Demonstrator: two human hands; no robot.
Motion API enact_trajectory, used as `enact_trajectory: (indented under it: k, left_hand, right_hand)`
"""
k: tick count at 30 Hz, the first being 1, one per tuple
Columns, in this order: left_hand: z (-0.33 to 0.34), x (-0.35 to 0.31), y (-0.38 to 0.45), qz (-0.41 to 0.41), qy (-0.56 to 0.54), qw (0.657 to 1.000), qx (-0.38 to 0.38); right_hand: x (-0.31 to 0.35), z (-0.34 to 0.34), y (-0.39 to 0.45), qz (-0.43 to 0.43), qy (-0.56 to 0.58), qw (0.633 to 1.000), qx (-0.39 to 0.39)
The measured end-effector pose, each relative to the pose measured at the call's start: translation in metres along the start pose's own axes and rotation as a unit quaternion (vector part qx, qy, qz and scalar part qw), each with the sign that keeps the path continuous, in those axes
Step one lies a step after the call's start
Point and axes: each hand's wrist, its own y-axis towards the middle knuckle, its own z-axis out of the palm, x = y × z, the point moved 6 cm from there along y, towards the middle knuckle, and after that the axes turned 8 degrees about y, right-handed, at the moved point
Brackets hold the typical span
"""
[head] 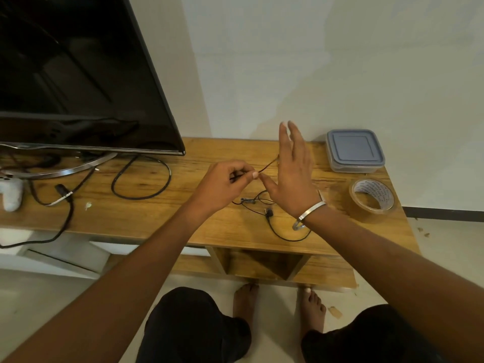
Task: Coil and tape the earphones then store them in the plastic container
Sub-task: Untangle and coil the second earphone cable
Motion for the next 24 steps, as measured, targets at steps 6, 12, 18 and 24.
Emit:
enact_trajectory:
  k: [6, 12, 18, 24]
  left_hand:
    - [0.0, -0.006, 0.002, 0.008, 0.006, 1.0, 0.006]
    - [0.001, 0.001, -0.002, 0.0, 0.028, 0.999, 0.021]
    - [-0.005, 0.017, -0.004, -0.031, 0.053, 0.998, 0.03]
    - [-0.014, 0.027, -0.007, -0.059, 0.062, 0.996, 0.028]
  right_hand:
    - [0.003, 0.009, -0.002, -0.068, -0.037, 0.992, 0.097]
    - [-0.016, 0.012, -0.006, -0.009, 0.156, 0.977, 0.144]
    - [-0.031, 0.004, -0.007, 0.05, 0.214, 0.966, 0.136]
    - [-0.055, -0.009, -0.004, 0.107, 0.219, 0.968, 0.065]
